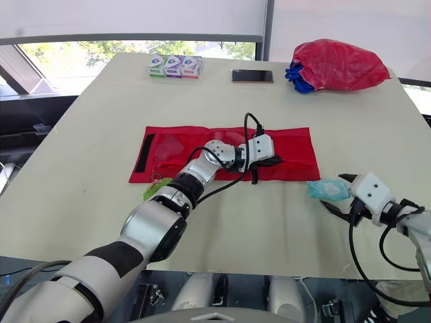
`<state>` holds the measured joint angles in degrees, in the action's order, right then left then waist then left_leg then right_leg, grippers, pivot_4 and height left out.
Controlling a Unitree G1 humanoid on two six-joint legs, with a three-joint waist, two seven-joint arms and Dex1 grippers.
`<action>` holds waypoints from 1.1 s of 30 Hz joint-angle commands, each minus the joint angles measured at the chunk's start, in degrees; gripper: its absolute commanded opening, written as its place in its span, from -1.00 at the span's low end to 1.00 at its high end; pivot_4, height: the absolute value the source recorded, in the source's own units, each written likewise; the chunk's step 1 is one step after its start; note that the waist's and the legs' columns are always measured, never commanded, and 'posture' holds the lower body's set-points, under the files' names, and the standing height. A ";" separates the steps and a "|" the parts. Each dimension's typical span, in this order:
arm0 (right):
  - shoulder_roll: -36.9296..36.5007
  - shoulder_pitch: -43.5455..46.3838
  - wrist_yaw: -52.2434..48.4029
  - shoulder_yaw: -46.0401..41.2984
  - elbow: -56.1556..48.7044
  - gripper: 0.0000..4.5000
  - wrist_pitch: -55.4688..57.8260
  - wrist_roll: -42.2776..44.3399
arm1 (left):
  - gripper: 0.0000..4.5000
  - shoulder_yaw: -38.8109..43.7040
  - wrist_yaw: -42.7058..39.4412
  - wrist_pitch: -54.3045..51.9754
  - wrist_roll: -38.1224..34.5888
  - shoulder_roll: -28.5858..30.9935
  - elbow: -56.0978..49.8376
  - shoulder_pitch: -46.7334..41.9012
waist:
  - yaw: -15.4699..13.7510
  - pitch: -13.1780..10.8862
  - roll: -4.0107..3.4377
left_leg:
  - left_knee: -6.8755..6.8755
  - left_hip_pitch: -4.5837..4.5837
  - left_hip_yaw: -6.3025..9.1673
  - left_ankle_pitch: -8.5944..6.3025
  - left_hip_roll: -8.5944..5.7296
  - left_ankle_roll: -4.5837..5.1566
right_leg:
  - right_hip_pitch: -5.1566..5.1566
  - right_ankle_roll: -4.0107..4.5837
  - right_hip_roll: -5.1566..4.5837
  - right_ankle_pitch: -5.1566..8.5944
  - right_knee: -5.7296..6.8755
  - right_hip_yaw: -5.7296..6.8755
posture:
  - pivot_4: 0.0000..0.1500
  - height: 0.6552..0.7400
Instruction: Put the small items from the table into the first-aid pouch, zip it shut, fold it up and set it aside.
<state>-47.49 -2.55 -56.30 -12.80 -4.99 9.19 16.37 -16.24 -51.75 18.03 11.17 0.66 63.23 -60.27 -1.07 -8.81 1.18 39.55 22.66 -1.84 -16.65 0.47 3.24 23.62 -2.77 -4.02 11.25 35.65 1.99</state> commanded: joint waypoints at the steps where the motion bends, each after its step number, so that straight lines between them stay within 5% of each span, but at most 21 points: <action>1: -4.31 4.91 -8.94 2.76 8.03 1.00 -4.23 -0.37 | -1.00 0.36 -0.33 0.85 -0.64 -0.73 -1.09 -1.69 | 0.17 -0.02 -0.02 | 0.01 -0.01 -0.07 0.00 -0.04 0.00 | 0.00 -0.01 -0.01 -0.01 0.00 -0.06 | 1.00 1.00; 13: -5.25 15.50 -13.96 8.96 23.17 1.00 -12.88 -5.72 | -1.00 0.35 0.04 0.75 -0.58 -1.63 -1.14 -1.36 | 0.15 -0.01 -0.05 | 0.03 -0.04 -0.08 0.02 -0.03 -0.02 | 0.00 -0.01 -0.02 -0.01 0.05 -0.07 | 1.00 1.00; 16: -5.87 14.52 -15.02 8.56 22.17 0.61 -12.58 -4.80 | -1.00 0.33 0.04 0.83 -0.58 -1.75 -1.11 -1.27 | 0.19 -0.01 -0.05 | 0.03 -0.04 -0.08 0.02 -0.04 -0.02 | -0.01 -0.01 -0.03 -0.01 0.04 -0.07 | 1.00 1.00; 20: -7.59 11.16 -16.57 7.19 18.50 -0.29 -10.72 -3.15 | -1.00 0.36 0.12 0.89 -0.57 -1.93 -0.87 -1.37 | 0.16 0.00 -0.05 | 0.03 -0.04 -0.04 0.02 -0.02 -0.02 | 0.00 -0.01 -0.03 -0.01 0.07 -0.05 | 1.00 1.00; 24: -8.02 6.60 -14.50 4.22 12.10 -0.89 -6.47 -0.53 | -1.00 0.80 -0.21 0.69 -1.18 -2.49 -0.81 -1.58 | 0.07 0.00 -0.05 | 0.04 -0.04 -0.04 0.02 -0.01 -0.02 | -0.01 -0.01 -0.03 -0.01 0.07 -0.05 | 1.00 1.00; 33: -4.00 1.93 7.30 -0.04 -18.92 -0.90 29.27 5.03 | -1.00 1.76 -1.57 -0.01 -2.40 -3.25 -2.06 -1.77 | 0.22 0.01 -0.08 | 0.05 -0.03 -0.03 0.01 0.16 -0.02 | 0.01 0.00 -0.02 -0.01 0.08 -0.06 | 1.00 1.00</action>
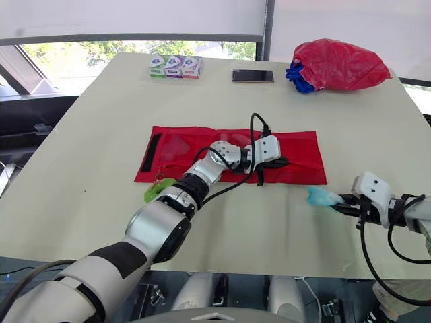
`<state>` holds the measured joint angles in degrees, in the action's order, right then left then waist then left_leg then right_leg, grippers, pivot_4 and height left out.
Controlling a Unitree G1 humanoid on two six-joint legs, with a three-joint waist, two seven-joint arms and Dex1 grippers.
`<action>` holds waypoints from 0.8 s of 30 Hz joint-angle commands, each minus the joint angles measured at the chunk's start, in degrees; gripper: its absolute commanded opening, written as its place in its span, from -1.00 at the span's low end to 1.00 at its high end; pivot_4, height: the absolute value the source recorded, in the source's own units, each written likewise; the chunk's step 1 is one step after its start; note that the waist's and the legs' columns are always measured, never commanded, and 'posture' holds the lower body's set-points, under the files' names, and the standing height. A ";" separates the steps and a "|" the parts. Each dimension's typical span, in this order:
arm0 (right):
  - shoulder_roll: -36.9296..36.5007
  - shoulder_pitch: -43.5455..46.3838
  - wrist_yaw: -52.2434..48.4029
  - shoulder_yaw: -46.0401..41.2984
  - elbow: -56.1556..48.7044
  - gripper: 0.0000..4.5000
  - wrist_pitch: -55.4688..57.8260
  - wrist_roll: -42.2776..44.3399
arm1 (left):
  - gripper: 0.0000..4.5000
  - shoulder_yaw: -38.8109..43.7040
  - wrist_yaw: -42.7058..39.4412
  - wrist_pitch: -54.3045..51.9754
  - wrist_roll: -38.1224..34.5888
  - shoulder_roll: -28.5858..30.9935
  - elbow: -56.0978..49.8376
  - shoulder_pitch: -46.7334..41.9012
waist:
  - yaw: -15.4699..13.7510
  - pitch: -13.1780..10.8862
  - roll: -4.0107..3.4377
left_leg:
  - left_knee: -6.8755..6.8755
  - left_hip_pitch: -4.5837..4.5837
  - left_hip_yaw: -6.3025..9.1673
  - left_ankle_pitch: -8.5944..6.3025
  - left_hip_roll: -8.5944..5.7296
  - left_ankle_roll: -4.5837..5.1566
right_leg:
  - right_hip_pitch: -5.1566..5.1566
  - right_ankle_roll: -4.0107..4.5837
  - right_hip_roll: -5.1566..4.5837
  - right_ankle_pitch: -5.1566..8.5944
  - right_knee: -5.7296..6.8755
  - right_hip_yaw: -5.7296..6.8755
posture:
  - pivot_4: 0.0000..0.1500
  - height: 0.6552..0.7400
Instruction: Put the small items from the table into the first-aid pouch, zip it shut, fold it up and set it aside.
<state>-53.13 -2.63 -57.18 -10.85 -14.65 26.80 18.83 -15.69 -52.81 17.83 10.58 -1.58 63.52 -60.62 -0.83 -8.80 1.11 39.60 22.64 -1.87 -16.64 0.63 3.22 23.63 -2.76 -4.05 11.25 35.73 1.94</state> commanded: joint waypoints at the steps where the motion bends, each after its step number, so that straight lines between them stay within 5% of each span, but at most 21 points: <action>1: 2.45 2.95 11.41 -1.44 -11.73 -0.90 16.14 2.09 | -1.00 1.21 -0.66 0.11 -1.98 -1.16 -2.54 -1.30 | -0.10 0.01 -0.01 | 0.00 0.00 0.00 0.00 0.00 0.00 | 0.00 0.00 0.00 0.00 0.00 0.00 | 1.00 1.00; 11: 4.57 8.58 24.60 7.57 -17.79 -0.90 30.98 -3.41 | -1.00 1.35 -2.12 -1.62 -4.08 -2.41 -5.00 -0.44 | -0.67 0.01 -0.01 | 0.01 0.13 0.07 -0.01 -0.06 0.02 | 0.02 0.00 -0.05 0.00 -0.08 0.09 | 1.00 1.00; 24: 20.03 17.02 37.58 6.15 -17.16 -0.90 44.56 -3.25 | -1.00 -1.53 -4.59 -2.56 -3.43 -3.39 -10.65 3.65 | -0.10 0.02 -0.03 | 0.02 0.11 0.11 -0.01 -0.04 0.03 | 0.02 0.00 -0.01 0.00 0.00 0.11 | 1.00 1.00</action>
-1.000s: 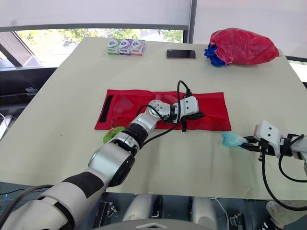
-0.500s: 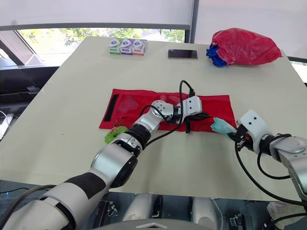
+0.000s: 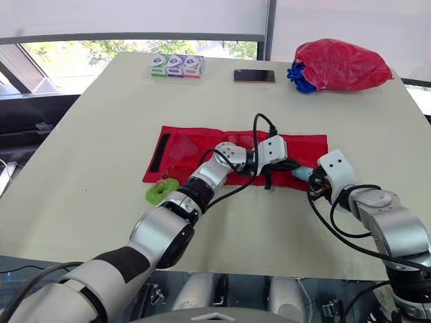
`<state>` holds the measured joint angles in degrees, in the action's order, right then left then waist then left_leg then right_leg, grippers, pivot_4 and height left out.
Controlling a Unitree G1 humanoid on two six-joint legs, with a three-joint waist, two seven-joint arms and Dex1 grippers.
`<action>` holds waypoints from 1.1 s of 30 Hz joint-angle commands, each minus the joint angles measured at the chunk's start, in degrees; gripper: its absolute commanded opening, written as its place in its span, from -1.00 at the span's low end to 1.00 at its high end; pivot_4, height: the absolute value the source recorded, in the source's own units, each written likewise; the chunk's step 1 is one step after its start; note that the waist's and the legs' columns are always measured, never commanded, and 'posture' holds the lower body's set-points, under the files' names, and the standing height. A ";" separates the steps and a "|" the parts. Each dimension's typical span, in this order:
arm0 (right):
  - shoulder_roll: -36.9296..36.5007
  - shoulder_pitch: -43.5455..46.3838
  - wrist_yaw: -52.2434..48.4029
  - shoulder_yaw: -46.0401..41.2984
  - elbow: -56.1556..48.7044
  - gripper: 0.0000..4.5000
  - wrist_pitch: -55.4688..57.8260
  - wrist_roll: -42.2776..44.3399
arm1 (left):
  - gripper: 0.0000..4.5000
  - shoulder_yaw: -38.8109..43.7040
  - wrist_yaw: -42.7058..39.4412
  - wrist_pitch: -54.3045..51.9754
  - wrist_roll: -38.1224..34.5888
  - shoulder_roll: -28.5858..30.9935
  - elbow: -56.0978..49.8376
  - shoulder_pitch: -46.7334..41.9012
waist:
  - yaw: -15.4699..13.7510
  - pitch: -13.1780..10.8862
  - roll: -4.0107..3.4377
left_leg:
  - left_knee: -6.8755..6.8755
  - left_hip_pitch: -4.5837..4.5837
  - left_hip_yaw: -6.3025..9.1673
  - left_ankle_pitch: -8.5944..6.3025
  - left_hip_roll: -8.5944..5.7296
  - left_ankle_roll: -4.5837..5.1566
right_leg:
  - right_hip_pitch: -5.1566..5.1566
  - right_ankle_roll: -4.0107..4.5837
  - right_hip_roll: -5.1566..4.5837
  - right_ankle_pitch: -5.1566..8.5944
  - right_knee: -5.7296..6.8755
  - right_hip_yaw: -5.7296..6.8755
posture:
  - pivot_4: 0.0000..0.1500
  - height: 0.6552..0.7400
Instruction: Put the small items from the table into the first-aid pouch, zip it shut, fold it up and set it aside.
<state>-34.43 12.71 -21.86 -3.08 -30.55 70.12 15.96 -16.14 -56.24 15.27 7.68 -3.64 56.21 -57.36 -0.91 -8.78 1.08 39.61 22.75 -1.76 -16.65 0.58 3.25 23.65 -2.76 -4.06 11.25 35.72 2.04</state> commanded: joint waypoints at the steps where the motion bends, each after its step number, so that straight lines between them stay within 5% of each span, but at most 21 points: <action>1: 2.62 2.13 3.23 -1.56 -1.08 -0.90 1.72 -0.51 | -1.00 -1.30 -1.34 -0.15 -0.56 -1.48 -3.87 0.70 | -0.02 0.00 0.00 | 0.00 -0.01 0.00 0.00 0.00 0.00 | -0.01 0.00 0.00 0.00 0.02 0.00 | 1.00 1.00; 14: 21.97 7.22 15.52 -8.06 4.00 -0.90 -0.70 -2.28 | -1.00 -2.77 -2.10 -1.27 -0.49 -1.77 -6.61 2.93 | 0.05 0.04 -0.07 | -0.01 -0.01 0.03 0.00 -0.11 0.00 | 0.00 0.00 0.01 0.00 0.07 0.02 | 1.00 1.00; 17: 20.79 5.37 14.09 -6.89 2.03 -0.68 -0.32 -1.69 | -1.00 -2.69 -2.04 -1.17 -0.37 -1.53 -6.10 2.75 | 0.04 0.04 -0.08 | -0.01 -0.01 0.03 0.00 -0.11 0.00 | 0.00 0.00 0.01 0.00 0.07 0.02 | 1.00 1.00; 21: 17.60 2.66 11.90 -5.27 -1.32 0.12 -0.01 -1.04 | -1.00 -2.35 -1.51 -1.06 -0.35 -1.15 -4.71 1.88 | 0.11 0.04 -0.08 | -0.02 0.00 0.04 0.00 -0.14 0.00 | 0.00 0.00 0.00 0.00 0.05 0.03 | 1.00 1.00; 33: 8.79 -4.29 3.70 -7.73 -10.86 0.02 1.28 4.68 | -1.00 -1.36 -0.19 -0.55 -0.70 -1.01 -1.61 -0.41 | 0.13 0.04 -0.08 | -0.05 -0.03 0.06 0.00 -0.07 0.00 | 0.00 0.00 0.01 0.01 0.04 0.03 | 1.00 1.00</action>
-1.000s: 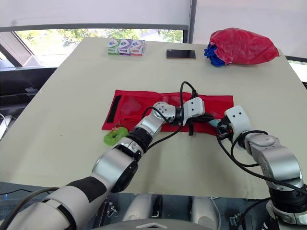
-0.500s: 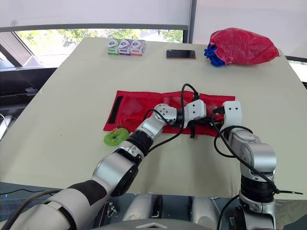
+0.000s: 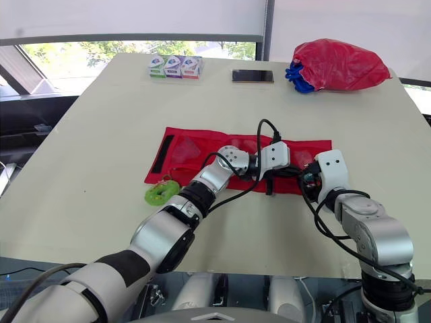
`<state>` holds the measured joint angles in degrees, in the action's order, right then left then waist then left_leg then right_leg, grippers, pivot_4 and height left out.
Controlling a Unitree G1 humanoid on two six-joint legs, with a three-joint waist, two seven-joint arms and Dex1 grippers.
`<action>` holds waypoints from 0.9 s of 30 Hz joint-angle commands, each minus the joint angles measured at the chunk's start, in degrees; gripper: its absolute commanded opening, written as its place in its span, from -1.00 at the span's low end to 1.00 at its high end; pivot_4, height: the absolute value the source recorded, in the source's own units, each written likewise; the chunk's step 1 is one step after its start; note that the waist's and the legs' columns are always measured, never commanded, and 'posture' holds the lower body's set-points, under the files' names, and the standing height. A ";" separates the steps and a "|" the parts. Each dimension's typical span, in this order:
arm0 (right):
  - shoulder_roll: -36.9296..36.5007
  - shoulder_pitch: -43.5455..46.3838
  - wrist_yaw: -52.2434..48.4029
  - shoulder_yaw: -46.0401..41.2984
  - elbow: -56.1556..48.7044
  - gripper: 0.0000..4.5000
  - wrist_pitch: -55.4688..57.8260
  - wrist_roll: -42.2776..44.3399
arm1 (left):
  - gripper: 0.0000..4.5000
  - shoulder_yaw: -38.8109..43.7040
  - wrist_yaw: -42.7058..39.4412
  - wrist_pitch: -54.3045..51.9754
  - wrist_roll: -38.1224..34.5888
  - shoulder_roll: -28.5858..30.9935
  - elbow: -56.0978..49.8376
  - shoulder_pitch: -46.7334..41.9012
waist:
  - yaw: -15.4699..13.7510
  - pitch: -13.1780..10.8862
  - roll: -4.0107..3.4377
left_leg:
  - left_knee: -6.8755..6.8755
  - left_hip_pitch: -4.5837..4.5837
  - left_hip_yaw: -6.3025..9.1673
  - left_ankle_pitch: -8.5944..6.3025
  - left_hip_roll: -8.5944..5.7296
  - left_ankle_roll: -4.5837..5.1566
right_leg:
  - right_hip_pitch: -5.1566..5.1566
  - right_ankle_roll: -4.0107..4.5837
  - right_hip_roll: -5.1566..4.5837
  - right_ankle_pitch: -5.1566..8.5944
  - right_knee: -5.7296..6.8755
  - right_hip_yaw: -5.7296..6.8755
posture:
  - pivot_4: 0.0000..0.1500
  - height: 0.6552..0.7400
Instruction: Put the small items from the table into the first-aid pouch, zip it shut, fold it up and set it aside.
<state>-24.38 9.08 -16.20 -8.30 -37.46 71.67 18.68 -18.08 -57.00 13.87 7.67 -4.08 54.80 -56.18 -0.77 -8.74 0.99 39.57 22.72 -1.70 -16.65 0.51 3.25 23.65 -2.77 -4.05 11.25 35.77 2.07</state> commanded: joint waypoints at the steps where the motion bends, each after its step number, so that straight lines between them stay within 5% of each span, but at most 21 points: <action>1: -1.55 -1.05 -2.26 -2.84 -4.09 -0.11 -0.33 2.31 | -1.00 0.59 0.61 0.90 -0.67 -0.57 -0.09 -1.58 | -0.02 0.00 0.00 | 0.00 0.00 0.00 0.00 0.00 0.00 | 0.00 0.00 0.00 0.00 -0.01 0.00 | 1.00 1.00; 6: -3.16 -2.73 -2.29 -1.19 -3.05 -0.99 -1.60 1.96 | -1.00 0.49 0.55 1.13 -0.66 -0.54 0.09 -1.65 | -0.01 0.00 0.00 | 0.00 0.00 0.00 0.00 0.02 0.00 | 0.00 0.00 0.00 0.00 -0.01 0.00 | 1.00 1.00; 17: -4.88 -5.04 -3.54 -2.19 -8.31 -0.99 -0.47 4.39 | -1.00 0.37 0.20 1.19 -0.60 -0.15 -0.16 -1.52 | -0.05 -0.01 0.01 | 0.00 0.03 0.02 0.00 0.04 0.00 | 0.00 0.00 0.00 0.01 -0.04 0.02 | 1.00 1.00; 27: -2.45 -3.71 -0.10 5.24 -5.01 -0.99 -3.24 2.81 | -1.00 0.30 -0.01 1.14 -0.60 -0.17 -0.37 -1.47 | -0.03 -0.01 0.02 | 0.00 0.02 0.03 0.00 0.07 0.00 | 0.00 0.00 0.00 0.01 -0.07 0.02 | 1.00 1.00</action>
<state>-26.55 4.42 -17.68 -3.34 -42.94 70.69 22.94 -18.06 -57.04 14.16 7.65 -3.83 55.18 -56.20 -0.80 -8.75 1.01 39.57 22.75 -1.68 -16.65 0.58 3.25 23.65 -2.77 -4.05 11.26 35.70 2.09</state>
